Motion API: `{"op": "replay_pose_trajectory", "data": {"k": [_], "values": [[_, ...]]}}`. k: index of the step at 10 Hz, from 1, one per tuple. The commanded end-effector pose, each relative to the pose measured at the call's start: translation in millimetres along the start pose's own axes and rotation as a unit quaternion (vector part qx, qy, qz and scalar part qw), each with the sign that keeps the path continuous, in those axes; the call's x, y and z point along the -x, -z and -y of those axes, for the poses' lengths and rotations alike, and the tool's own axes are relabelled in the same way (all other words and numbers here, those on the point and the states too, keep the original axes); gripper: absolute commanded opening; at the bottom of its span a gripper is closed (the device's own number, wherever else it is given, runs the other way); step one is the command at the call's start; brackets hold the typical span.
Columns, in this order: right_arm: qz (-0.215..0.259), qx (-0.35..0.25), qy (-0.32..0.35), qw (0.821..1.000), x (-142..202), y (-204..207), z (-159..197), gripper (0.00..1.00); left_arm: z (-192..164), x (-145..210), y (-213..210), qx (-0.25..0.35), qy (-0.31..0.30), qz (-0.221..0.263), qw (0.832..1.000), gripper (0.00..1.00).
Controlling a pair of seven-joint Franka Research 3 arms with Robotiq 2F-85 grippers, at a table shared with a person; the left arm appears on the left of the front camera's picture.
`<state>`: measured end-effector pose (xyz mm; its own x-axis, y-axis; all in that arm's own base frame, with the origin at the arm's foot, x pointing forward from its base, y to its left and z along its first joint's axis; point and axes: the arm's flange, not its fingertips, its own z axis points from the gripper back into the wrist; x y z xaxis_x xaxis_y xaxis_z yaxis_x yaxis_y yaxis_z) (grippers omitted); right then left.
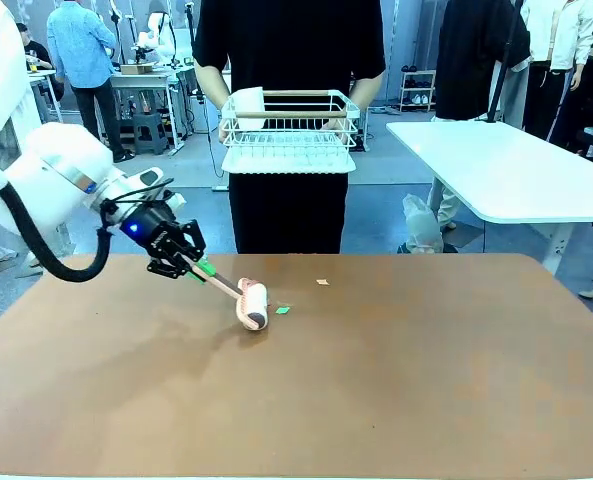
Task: Clean the table.
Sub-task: Clean the table with the Lint Roller when the human lifts the Dish drying rack.
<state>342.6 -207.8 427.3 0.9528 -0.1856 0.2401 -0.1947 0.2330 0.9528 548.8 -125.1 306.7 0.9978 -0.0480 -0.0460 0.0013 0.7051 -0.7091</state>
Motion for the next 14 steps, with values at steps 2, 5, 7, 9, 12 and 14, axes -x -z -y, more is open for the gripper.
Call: {"op": "replay_pose_trajectory", "data": {"k": [2,5,7,9,12,14], "values": [[0.001,-0.001,-0.005,1.0,0,-1,-3,1.0,33,12,38,-0.006,0.006,-0.005,1.0,0.0],[0.001,-0.001,-0.005,1.0,0,-1,-3,1.0,75,16,74,0.005,0.024,-0.019,1.0,0.0],[0.001,-0.001,-0.005,1.0,0,-1,-3,1.0,101,17,103,0.004,0.05,-0.047,0.998,0.0],[0.001,-0.001,-0.005,1.0,0,-1,-3,1.0,120,18,116,0.022,0.059,-0.08,0.995,0.0],[0.001,-0.001,-0.005,1.0,0,-1,-3,1.0,127,12,103,0.055,0.055,-0.088,0.993,0.0],[0.001,-0.001,-0.005,1.0,0,-1,-3,1.0,121,10,79,0.07,0.05,-0.096,0.992,0.0]]}}
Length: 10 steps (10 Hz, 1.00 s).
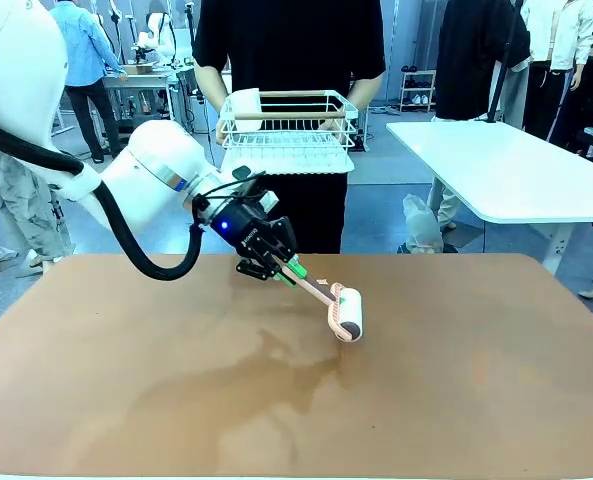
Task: Clean the table.
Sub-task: Clean the table with the Lint Roller when the human lifts the Dish drying rack.
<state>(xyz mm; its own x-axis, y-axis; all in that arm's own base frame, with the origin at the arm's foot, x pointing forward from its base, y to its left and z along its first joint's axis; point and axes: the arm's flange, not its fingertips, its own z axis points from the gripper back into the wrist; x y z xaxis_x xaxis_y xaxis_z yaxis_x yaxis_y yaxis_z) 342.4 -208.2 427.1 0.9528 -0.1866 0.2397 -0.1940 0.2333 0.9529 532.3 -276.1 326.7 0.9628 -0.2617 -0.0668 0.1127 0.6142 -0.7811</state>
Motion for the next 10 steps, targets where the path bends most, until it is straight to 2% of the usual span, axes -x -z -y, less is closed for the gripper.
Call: {"op": "replay_pose_trajectory", "data": {"k": [1,2,5,7,10], "values": [[0.001,-0.001,-0.005,1.0,0,-1,-3,1.0,-3,6,-34,0.022,-0.009,-0.03,0.999,0.0],[0.001,-0.001,-0.005,1.0,0,-1,-3,1.0,-16,8,-64,0.027,-0.013,-0.038,0.999,0.0],[0.001,-0.001,-0.005,1.0,0,-1,-3,1.0,-81,18,-148,0.031,-0.03,-0.018,0.999,0.0],[0.001,-0.001,-0.005,1.0,0,-1,-3,1.0,-127,28,-197,0.031,-0.038,0.02,0.999,0.0],[0.001,-0.001,-0.005,1.0,0,-1,-3,1.0,-180,33,-247,0.036,-0.028,0.059,0.997,0.0]]}}
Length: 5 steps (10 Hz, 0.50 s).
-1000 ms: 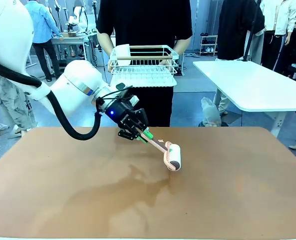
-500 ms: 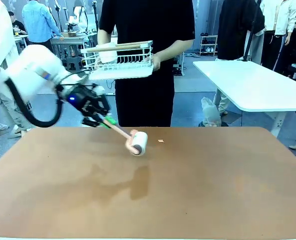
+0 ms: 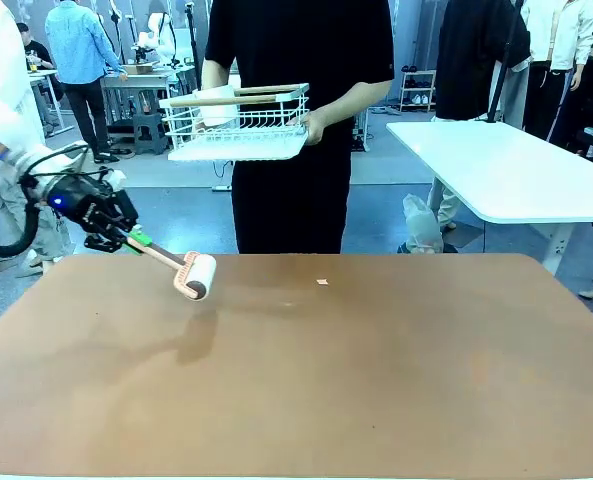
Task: Clean the table.
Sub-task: Clean the table with the Lint Roller when the human lifts the Dish drying rack.
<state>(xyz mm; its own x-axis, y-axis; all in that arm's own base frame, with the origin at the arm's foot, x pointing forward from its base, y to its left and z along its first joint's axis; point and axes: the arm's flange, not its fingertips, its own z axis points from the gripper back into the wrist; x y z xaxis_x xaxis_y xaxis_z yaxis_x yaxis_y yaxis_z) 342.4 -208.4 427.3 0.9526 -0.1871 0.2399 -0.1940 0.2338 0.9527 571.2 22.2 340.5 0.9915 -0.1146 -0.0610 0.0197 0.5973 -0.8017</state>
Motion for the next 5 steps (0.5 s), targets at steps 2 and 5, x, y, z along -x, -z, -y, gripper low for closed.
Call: {"op": "replay_pose_trajectory", "data": {"k": [2,5], "values": [[0.001,-0.001,-0.005,1.0,0,-1,-3,1.0,0,0,0,0.0,0.0,0.0,1.0,0.0],[0.001,-0.001,-0.005,1.0,0,-1,-3,1.0,0,0,0,0.0,0.0,0.0,1.0,0.0]]}}
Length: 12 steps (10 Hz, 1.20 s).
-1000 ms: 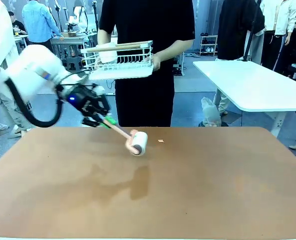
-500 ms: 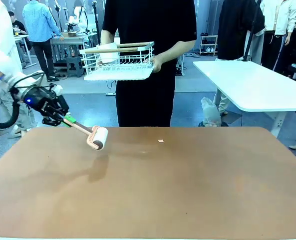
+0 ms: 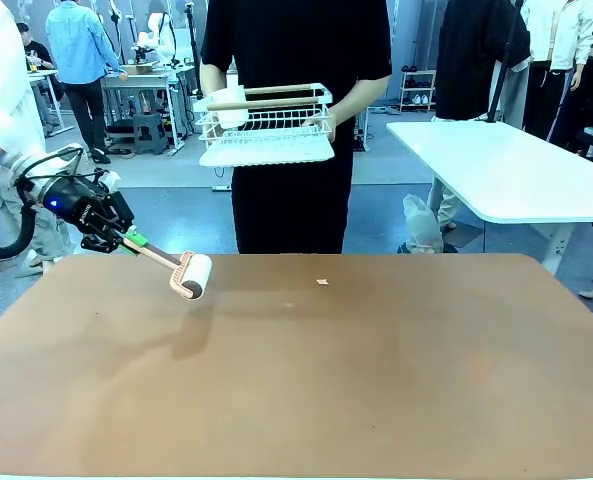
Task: Clean the table.
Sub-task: Clean the table with the Lint Roller when the human lifts the Dish drying rack.
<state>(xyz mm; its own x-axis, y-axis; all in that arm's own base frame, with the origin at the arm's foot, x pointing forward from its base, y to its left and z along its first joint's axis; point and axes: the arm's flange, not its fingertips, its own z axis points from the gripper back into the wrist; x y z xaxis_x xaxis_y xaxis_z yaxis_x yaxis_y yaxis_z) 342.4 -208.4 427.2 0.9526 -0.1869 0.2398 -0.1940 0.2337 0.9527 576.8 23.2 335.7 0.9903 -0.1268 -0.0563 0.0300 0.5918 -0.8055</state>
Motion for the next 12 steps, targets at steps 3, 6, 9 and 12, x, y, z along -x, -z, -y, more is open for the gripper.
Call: {"op": "replay_pose_trajectory", "data": {"k": [3,6,9,12], "values": [[0.001,-0.001,-0.005,1.0,0,-1,-3,1.0,-1,-39,-1,-0.028,-0.014,0.013,0.999,0.22],[0.001,-0.001,-0.005,1.0,0,-1,-3,1.0,-14,-86,5,-0.049,-0.017,0.0,0.999,0.22],[0.001,-0.001,-0.005,1.0,0,-1,-3,1.0,-31,-108,5,-0.053,-0.025,-0.006,0.998,0.22],[0.001,-0.001,-0.005,1.0,0,-1,-3,1.0,-37,-111,20,-0.061,-0.037,-0.017,0.997,0.22]]}}
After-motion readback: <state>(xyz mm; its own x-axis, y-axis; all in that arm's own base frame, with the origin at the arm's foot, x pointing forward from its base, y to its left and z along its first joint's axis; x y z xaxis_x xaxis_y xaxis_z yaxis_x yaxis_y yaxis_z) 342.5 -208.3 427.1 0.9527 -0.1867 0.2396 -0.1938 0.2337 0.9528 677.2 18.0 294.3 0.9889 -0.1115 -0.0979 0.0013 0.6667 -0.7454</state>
